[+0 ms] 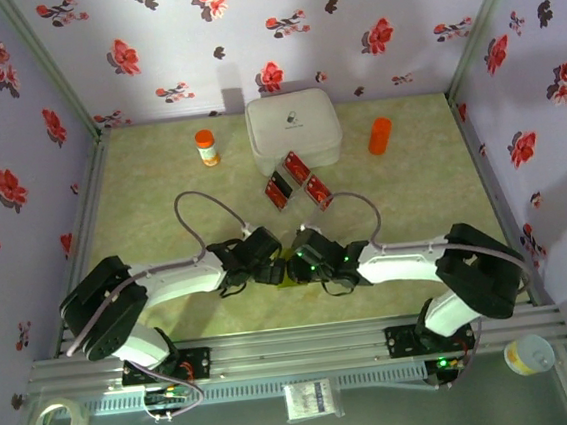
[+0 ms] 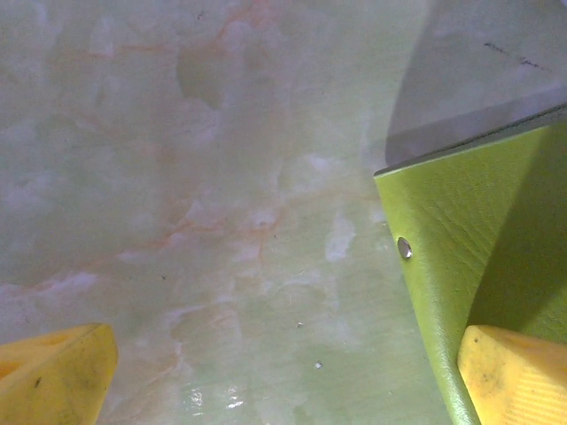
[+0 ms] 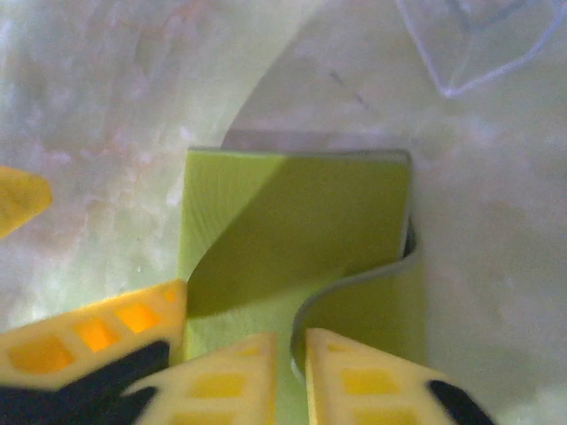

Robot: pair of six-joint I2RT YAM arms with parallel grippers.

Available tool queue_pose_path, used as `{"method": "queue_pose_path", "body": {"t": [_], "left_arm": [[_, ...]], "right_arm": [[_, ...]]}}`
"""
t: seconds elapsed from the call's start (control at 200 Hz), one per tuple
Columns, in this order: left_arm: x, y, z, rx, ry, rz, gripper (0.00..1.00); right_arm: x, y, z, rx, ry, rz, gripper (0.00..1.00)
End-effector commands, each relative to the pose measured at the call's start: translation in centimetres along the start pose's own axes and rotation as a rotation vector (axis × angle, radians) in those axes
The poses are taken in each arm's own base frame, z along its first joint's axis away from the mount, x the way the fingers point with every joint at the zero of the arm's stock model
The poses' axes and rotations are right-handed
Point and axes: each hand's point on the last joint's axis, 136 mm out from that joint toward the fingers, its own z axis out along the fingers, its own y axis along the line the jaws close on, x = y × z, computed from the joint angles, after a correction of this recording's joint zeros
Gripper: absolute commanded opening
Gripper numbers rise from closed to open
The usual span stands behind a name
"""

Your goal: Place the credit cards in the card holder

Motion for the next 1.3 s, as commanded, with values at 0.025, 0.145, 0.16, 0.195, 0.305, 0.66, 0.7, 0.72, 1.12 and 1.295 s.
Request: {"method": "queue_pose_path", "body": {"t": [0.025, 0.145, 0.16, 0.195, 0.305, 0.66, 0.7, 0.72, 1.12, 1.295], "left_arm": [[-1.8, 0.0, -1.6, 0.034, -0.043, -0.06, 1.0], [-4.2, 0.7, -3.6, 0.061, -0.126, -0.12, 1.0], [-4.5, 0.9, -3.9, 0.063, -0.14, -0.129, 1.0], [-5.2, 1.3, -4.6, 0.064, -0.17, -0.149, 1.0], [-7.1, 3.6, -7.1, 0.042, -0.284, -0.195, 1.0], [-7.8, 16.6, -14.1, -0.23, -0.734, -0.366, 1.0], [-7.5, 18.0, -14.6, -0.283, -0.772, -0.371, 1.0], [-7.4, 18.6, -15.0, -0.306, -0.795, -0.369, 1.0], [-8.3, 28.6, -16.1, -0.678, -0.923, -0.534, 1.0], [-11.6, 29.4, -13.4, -0.739, -0.861, -0.388, 1.0]], "right_arm": [[0.3, 0.4, -2.2, -0.005, 0.036, -0.003, 0.47], [-1.6, 0.6, -4.7, -0.031, -0.03, 0.011, 0.61], [-1.8, 0.6, -5.1, -0.034, -0.039, 0.013, 0.63], [-2.3, 0.4, -6.0, -0.037, -0.061, 0.021, 0.66], [-4.2, -0.7, -9.1, -0.035, -0.155, 0.042, 0.78], [-8.6, -14.6, -22.8, 0.443, -0.768, 0.222, 0.99], [-8.7, -15.7, -24.2, 0.499, -0.832, 0.225, 0.99], [-8.8, -16.2, -24.8, 0.527, -0.86, 0.221, 0.99], [-11.1, -24.5, -28.7, 1.032, -1.089, 0.328, 0.99], [-13.2, -27.6, -26.3, 1.096, -0.978, 0.349, 0.99]]}}
